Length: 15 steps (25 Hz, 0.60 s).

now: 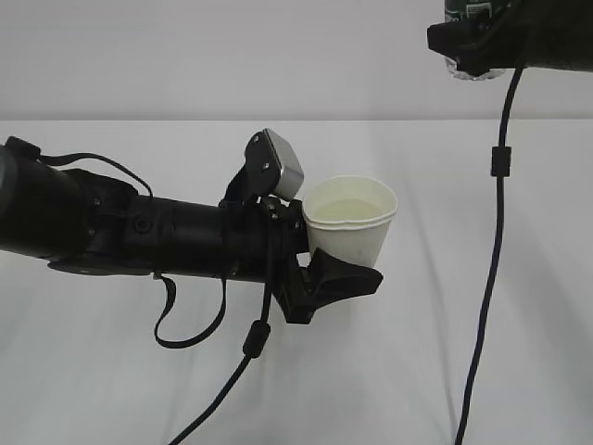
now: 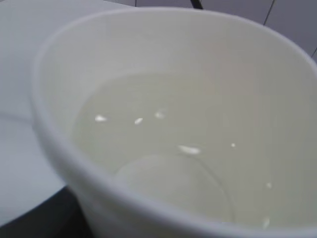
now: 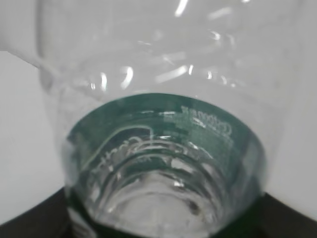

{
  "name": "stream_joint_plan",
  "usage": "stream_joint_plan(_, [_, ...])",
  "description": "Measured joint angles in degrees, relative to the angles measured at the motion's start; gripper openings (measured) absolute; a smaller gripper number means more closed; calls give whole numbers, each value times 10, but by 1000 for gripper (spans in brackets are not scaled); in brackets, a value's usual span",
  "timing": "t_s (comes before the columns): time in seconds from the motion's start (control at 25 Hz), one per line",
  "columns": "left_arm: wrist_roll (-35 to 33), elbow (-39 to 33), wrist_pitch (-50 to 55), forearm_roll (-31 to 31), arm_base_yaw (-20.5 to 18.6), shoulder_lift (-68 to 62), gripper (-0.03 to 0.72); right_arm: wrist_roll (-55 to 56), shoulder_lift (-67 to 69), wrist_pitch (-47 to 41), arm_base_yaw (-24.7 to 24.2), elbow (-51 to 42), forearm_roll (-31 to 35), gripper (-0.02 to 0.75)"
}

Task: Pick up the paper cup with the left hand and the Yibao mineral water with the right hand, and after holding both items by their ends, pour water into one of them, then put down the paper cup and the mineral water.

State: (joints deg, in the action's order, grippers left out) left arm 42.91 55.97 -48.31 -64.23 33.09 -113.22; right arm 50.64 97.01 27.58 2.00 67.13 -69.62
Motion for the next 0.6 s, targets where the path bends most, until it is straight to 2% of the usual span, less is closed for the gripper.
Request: stream_joint_plan(0.6, [0,0,0,0,0,0,456,-24,35,-4,-11,0,49,435])
